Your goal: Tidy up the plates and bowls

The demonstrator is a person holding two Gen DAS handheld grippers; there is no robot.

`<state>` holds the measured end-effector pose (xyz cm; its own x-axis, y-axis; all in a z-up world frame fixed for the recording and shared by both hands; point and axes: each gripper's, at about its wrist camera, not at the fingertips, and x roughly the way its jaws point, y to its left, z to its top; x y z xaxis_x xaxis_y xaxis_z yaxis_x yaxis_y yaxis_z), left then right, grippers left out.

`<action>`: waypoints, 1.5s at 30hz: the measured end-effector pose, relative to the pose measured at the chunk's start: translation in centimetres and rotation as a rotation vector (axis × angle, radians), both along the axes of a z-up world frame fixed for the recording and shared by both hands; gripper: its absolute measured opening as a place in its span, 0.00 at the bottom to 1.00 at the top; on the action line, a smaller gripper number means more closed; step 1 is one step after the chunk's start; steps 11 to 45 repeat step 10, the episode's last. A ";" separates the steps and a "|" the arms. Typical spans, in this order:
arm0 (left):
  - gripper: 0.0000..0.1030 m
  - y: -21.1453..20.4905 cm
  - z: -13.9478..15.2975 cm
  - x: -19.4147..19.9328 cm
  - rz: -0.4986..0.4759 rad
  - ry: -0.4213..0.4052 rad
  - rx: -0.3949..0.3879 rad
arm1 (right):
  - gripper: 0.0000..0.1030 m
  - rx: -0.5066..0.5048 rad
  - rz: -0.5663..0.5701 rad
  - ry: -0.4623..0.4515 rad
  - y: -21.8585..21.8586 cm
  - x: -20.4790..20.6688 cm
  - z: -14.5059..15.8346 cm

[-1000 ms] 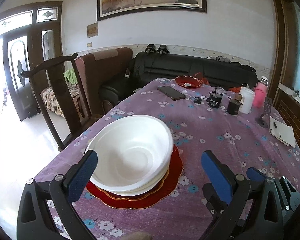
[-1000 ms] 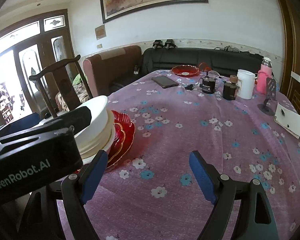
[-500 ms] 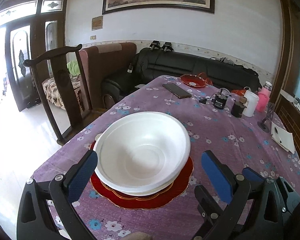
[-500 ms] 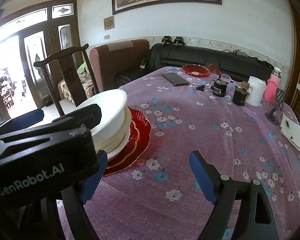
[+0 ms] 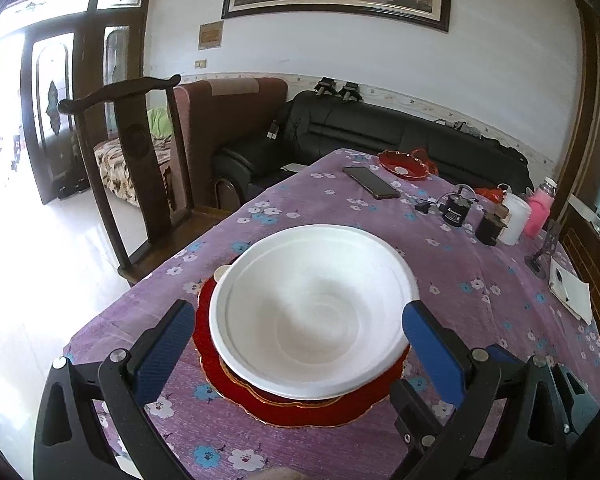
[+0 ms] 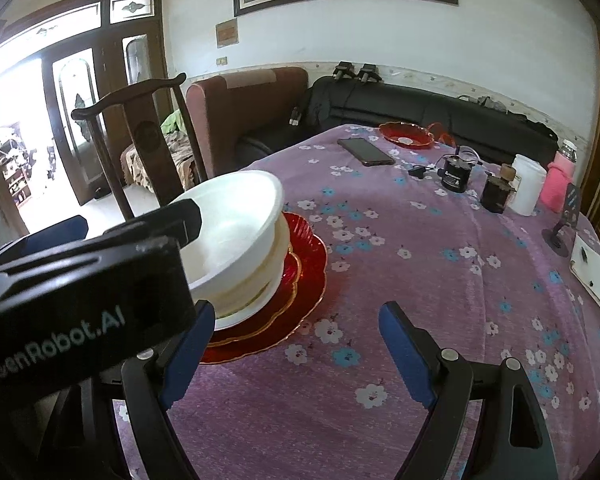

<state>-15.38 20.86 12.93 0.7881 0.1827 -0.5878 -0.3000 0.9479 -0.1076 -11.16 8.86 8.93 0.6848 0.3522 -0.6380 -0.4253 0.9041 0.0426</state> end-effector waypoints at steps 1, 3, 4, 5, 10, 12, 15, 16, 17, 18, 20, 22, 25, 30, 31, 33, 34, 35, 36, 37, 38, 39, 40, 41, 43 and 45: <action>1.00 0.2 0.0 0.0 0.003 -0.001 -0.001 | 0.85 0.000 0.002 0.000 0.1 0.0 0.0; 1.00 0.4 0.2 0.0 0.013 -0.007 0.014 | 0.85 0.001 0.005 -0.002 0.3 0.1 0.1; 1.00 0.5 0.4 0.0 0.020 -0.013 0.025 | 0.85 0.005 0.006 -0.004 0.4 0.1 0.2; 1.00 0.5 0.5 0.1 0.024 -0.017 0.031 | 0.85 0.010 0.005 -0.005 0.3 0.2 0.2; 1.00 -0.2 1.7 0.1 0.002 -0.043 0.066 | 0.85 0.086 -0.056 0.007 -1.7 0.8 0.7; 1.00 -0.2 1.7 0.1 0.002 -0.043 0.066 | 0.85 0.086 -0.056 0.007 -1.7 0.8 0.7; 1.00 -0.2 1.7 0.1 0.002 -0.043 0.066 | 0.85 0.086 -0.056 0.007 -1.7 0.8 0.7; 1.00 -0.2 1.7 0.1 0.002 -0.043 0.066 | 0.85 0.086 -0.056 0.007 -1.7 0.8 0.7; 1.00 -0.2 1.7 0.1 0.002 -0.043 0.066 | 0.85 0.086 -0.056 0.007 -1.7 0.8 0.7; 1.00 -0.2 1.7 0.1 0.002 -0.043 0.066 | 0.85 0.086 -0.056 0.007 -1.7 0.8 0.7; 1.00 -0.2 1.7 0.1 0.002 -0.043 0.066 | 0.85 0.086 -0.056 0.007 -1.7 0.8 0.7; 1.00 -0.2 1.7 0.1 0.002 -0.043 0.066 | 0.85 0.086 -0.056 0.007 -1.7 0.8 0.7; 1.00 -0.2 1.7 0.1 0.002 -0.043 0.066 | 0.85 0.086 -0.056 0.007 -1.7 0.8 0.7; 1.00 -0.2 1.7 0.1 0.002 -0.043 0.066 | 0.85 0.086 -0.056 0.007 -1.7 0.8 0.7; 1.00 -0.2 1.7 0.1 0.002 -0.043 0.066 | 0.85 0.086 -0.056 0.007 -1.7 0.8 0.7; 1.00 -0.2 1.7 0.1 0.002 -0.043 0.066 | 0.85 0.086 -0.056 0.007 -1.7 0.8 0.7; 1.00 -0.2 1.7 0.1 0.002 -0.043 0.066 | 0.85 0.086 -0.056 0.007 -1.7 0.8 0.7; 1.00 -0.2 1.7 0.1 0.002 -0.043 0.066 | 0.85 0.086 -0.056 0.007 -1.7 0.8 0.7; 1.00 -0.2 1.7 0.1 0.002 -0.043 0.066 | 0.85 0.086 -0.056 0.007 -1.7 0.8 0.7; 1.00 -0.2 1.7 0.1 0.002 -0.043 0.066 | 0.85 0.086 -0.056 0.007 -1.7 0.8 0.7; 1.00 -0.2 1.7 0.1 0.002 -0.043 0.066 | 0.85 0.086 -0.056 0.007 -1.7 0.8 0.7; 1.00 -0.2 1.7 0.1 0.002 -0.043 0.066 | 0.85 0.086 -0.056 0.007 -1.7 0.8 0.7; 1.00 -0.2 1.7 0.1 0.002 -0.043 0.066 | 0.85 0.086 -0.056 0.007 -1.7 0.8 0.7; 1.00 -0.2 1.7 0.1 0.002 -0.043 0.066 | 0.85 0.086 -0.056 0.007 -1.7 0.8 0.7; 1.00 -0.2 1.7 0.1 0.002 -0.043 0.066 | 0.85 0.086 -0.056 0.007 -1.7 0.8 0.7; 1.00 -0.2 1.7 0.1 0.002 -0.043 0.066 | 0.85 0.086 -0.056 0.007 -1.7 0.8 0.7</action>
